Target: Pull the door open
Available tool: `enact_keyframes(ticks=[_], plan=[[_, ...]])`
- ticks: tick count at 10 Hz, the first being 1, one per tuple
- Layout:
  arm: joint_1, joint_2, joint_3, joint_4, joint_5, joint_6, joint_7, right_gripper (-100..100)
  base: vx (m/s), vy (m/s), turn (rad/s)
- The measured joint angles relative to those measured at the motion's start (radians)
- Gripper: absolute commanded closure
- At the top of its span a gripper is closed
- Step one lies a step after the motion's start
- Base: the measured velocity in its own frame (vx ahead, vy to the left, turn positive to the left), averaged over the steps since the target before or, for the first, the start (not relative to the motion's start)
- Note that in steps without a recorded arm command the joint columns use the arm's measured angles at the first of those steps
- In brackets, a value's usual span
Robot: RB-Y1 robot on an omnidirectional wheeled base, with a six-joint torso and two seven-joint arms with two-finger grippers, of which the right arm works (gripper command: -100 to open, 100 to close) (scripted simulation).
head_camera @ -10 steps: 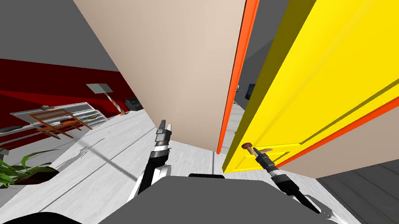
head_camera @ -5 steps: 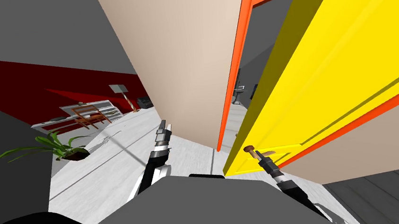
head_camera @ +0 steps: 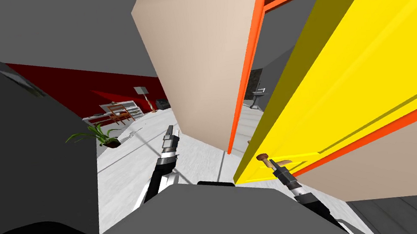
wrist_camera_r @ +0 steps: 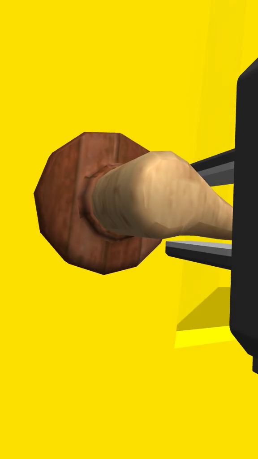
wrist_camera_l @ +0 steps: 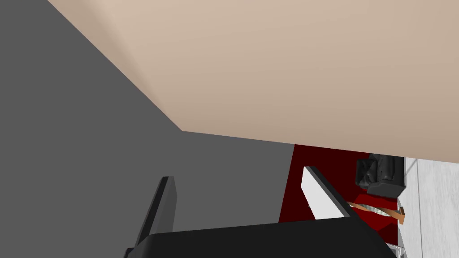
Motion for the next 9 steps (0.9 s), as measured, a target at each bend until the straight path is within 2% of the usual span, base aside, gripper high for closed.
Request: enact_keyframes(ticks=[2,3,4,5,6,7,8,9], plan=[[0.005,-0.002,0.012,0.021,-0.003,-0.030,-0.003,100,-0.220,-0.093,0.186],[0.008,-0.005,0.016,0.028,-0.006,-0.042,-0.005,100,-0.091,-0.036,0.034],[0.010,-0.003,0.018,0.029,-0.005,-0.043,-0.006,100,0.019,0.036,-0.166],[0.003,0.006,0.012,0.025,0.003,-0.031,-0.003,100,0.034,0.067,-0.139],[0.022,0.003,-0.002,-0.028,0.004,0.003,0.009,100,0.050,0.080,-0.106],[0.024,0.002,-0.013,-0.049,0.009,0.026,0.013,100,0.055,0.055,-0.030],[0.021,0.004,-0.019,-0.052,0.011,0.035,0.014,100,0.031,0.013,0.015],[0.010,0.009,-0.020,-0.038,0.013,0.031,0.014,100,0.010,0.024,-0.024]])
